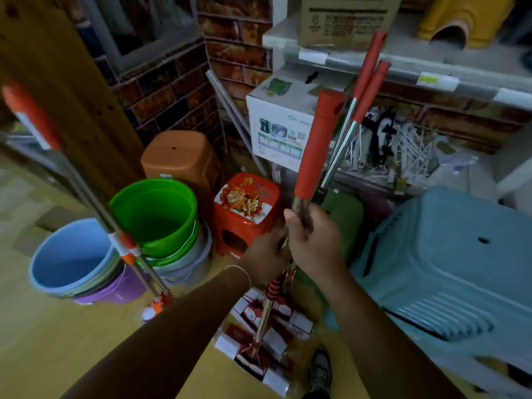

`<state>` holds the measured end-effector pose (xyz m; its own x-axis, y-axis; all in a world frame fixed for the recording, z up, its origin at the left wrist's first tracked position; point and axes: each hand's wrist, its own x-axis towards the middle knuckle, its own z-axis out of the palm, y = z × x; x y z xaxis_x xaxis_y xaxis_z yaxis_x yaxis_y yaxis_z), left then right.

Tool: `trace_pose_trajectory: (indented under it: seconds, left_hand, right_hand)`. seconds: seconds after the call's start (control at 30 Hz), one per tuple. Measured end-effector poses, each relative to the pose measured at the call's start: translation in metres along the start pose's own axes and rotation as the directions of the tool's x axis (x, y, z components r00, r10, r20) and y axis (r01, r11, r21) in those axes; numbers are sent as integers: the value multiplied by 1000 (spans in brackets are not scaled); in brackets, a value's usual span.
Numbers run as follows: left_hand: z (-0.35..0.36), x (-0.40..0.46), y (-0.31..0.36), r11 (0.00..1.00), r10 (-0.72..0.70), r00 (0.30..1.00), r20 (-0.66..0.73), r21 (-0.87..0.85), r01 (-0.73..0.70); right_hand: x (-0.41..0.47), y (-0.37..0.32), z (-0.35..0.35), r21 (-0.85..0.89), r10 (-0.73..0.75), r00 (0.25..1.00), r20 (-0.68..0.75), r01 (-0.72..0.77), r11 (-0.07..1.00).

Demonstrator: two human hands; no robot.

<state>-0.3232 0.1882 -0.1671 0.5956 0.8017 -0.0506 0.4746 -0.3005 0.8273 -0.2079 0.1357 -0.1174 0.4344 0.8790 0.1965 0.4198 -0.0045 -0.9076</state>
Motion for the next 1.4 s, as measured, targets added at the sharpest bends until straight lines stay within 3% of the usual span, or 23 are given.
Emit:
trace_pose_trajectory:
  seconds: [0.3, 0.5, 0.63, 0.87, 1.13, 1.4]
  left_hand:
    - [-20, -98, -10, 998, -29, 999, -44, -63, 26]
    - [1, -136, 9, 995, -78, 993, -87, -76, 71]
    - [6, -156, 38, 995, -92, 989, -115, -40, 87]
    - [-28, -204, 76, 996, -80, 977, -196, 15, 85]
    - [-101, -297, 90, 992, -127, 930, -345, -34, 123]
    - [-180, -421, 64, 969, -245, 858, -452, -88, 230]
  right_hand:
    - [-88, -38, 21, 0, -169, 985, 39, 169, 986]
    - [-119, -38, -4, -21, -153, 980, 126, 157, 987]
    - [-135, -40, -15, 59, -146, 981, 128, 139, 989]
    - [-160, -94, -19, 166, -299, 943, 143, 275, 947]
    - [-197, -186, 24, 289, -517, 813, 268, 444, 848]
    - [-273, -271, 114, 423, -612, 689, 388, 457, 782]
